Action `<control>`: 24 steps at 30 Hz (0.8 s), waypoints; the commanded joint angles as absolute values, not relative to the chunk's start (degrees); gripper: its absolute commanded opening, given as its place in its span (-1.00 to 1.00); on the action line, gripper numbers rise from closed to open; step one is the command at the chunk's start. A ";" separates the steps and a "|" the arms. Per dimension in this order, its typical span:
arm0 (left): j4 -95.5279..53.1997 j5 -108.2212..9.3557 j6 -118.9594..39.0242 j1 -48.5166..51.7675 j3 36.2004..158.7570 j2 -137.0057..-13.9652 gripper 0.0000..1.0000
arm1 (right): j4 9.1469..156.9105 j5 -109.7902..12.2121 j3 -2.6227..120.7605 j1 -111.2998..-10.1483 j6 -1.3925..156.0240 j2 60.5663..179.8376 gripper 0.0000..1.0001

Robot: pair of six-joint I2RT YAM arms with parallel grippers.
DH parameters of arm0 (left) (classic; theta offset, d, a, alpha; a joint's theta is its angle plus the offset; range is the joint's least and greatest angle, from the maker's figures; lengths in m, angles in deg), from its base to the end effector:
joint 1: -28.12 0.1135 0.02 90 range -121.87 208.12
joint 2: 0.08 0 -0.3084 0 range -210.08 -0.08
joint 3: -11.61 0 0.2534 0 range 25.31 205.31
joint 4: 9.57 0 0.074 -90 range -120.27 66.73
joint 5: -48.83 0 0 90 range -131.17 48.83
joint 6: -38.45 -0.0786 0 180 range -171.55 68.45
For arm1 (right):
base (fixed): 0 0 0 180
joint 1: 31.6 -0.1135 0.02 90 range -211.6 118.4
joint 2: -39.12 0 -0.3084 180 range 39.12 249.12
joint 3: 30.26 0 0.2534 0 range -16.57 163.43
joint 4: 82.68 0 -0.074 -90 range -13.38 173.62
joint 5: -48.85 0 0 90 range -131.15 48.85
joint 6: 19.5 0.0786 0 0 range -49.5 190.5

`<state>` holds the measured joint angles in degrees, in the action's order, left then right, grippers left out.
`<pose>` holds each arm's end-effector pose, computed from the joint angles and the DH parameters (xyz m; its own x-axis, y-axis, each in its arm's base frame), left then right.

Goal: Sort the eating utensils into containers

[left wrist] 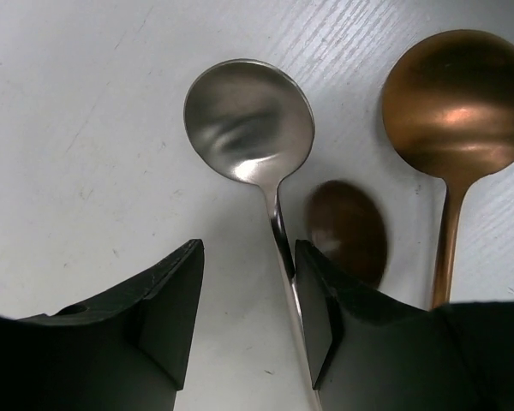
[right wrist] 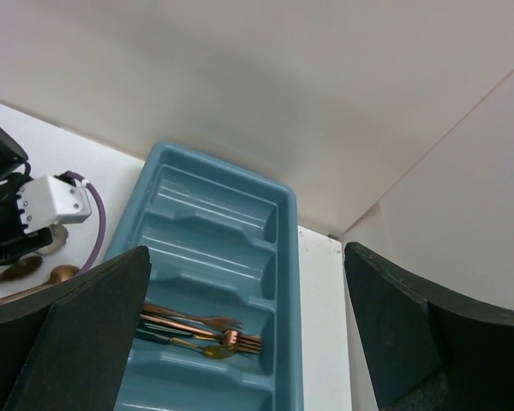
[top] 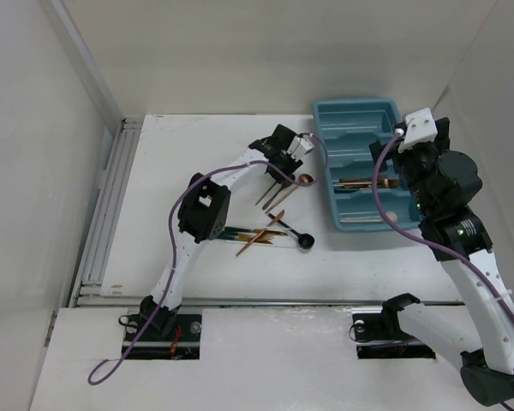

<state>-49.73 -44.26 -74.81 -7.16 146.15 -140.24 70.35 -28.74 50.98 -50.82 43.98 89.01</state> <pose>0.4999 -0.3589 0.1770 -0.2976 0.6936 -0.6560 0.7891 0.5655 0.2399 0.1831 0.0460 0.4927 0.1177 -0.4208 -0.8995 -0.0744 0.8995 -0.4305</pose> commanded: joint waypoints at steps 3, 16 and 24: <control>-56.92 -38.26 -75.37 -6.42 142.39 -140.01 -0.13 | 71.58 -28.49 51.99 -51.37 44.40 87.90 0.98; -63.35 -45.04 -73.53 -5.71 140.87 -141.57 -0.66 | 72.64 -28.49 50.93 -51.37 44.40 87.37 0.98; -55.19 -45.84 -71.23 -5.01 144.84 -134.40 -1.00 | 72.11 -27.35 50.93 -51.37 43.34 86.23 0.98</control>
<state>-57.44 -45.42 -72.80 -5.50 145.32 -138.58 70.35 -28.42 50.85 -50.82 43.76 87.89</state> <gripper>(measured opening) 0.043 0.992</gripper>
